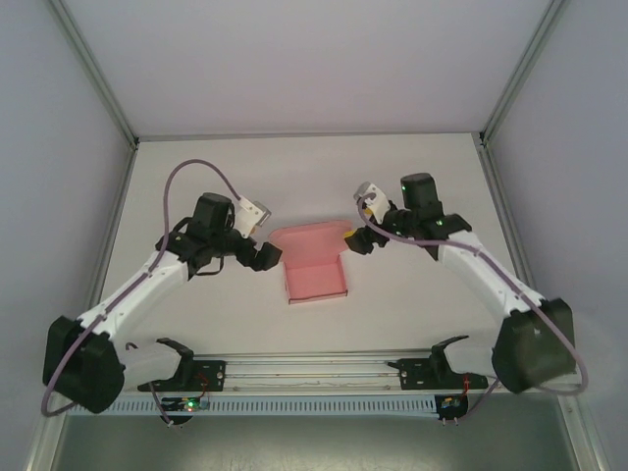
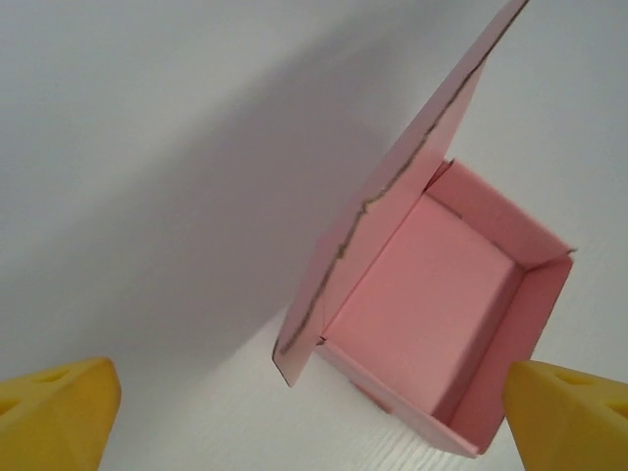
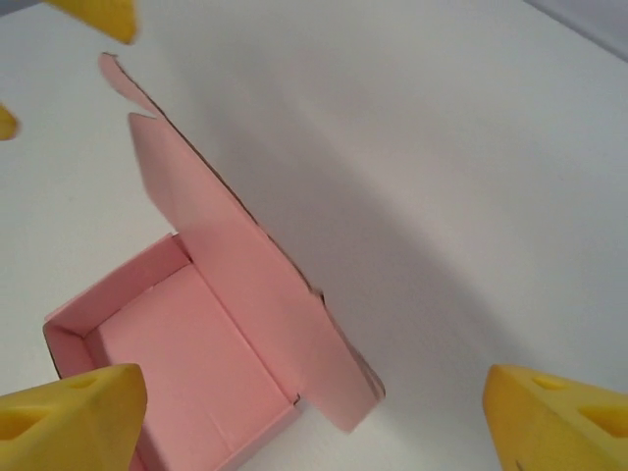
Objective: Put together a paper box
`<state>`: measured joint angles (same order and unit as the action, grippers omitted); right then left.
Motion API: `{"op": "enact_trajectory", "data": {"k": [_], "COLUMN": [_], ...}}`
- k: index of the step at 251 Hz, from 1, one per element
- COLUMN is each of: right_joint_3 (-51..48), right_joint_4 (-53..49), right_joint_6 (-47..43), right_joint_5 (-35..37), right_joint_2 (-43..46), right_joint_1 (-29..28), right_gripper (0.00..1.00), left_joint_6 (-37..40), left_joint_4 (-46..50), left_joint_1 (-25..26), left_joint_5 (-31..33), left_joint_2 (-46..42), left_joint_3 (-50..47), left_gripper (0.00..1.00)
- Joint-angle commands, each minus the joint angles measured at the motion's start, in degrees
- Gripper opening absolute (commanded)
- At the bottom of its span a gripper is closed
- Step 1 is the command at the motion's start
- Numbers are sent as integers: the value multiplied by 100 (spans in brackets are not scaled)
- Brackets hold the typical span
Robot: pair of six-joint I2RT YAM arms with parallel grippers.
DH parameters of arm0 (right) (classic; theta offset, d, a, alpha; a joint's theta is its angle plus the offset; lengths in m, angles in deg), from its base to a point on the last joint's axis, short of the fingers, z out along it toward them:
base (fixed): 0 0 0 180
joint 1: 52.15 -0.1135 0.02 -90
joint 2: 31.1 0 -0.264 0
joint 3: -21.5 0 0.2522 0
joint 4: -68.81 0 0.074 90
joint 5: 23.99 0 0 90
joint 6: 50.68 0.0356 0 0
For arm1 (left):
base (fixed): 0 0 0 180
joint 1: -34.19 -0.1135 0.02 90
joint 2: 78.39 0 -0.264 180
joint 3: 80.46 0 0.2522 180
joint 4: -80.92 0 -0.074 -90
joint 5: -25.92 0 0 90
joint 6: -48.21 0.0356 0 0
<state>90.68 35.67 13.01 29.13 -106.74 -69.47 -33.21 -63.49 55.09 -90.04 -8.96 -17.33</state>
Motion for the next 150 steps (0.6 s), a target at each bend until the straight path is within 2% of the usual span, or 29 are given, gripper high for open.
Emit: {"op": "enact_trajectory", "data": {"k": [1, 23, 45, 81, 114, 138, 150], "right_joint_3": [530, 1009, 1449, 2031, 2235, 2275, 2280], "right_joint_4": [-1254, -1611, -1877, -2412, -2451, -2438, -2473], "right_joint_6": [-1330, -1428, -1378, -1583, -1545, -1536, -1505], "right_joint_5": [-752, -767, -757, -960, -901, -882, -850], "right_joint_2": [-671, -1251, -1802, -2520, -2804, -2890, -2894], "right_joint_1": [116, 115, 115, 106, 6, 3, 6], "right_gripper": [86, 79, 70, 59, 46, 37, 36], "left_joint_6": [689, 868, 910, 1270, 1330, 1355, 1391], "left_joint_4": [261, -28, -40, 245, 39, 56, 123], "left_joint_1": [-69, -78, -78, -78, -78, -77, -77], "left_joint_5": [-63, -41, -136, -734, -730, -756, -817], "left_joint_2": [332, 559, 774, 903, 845, 855, 898], "left_joint_3": [253, 181, 270, 390, 326, 359, 400], "left_gripper": [100, 100, 87, 70, 51, 44, 43]}}
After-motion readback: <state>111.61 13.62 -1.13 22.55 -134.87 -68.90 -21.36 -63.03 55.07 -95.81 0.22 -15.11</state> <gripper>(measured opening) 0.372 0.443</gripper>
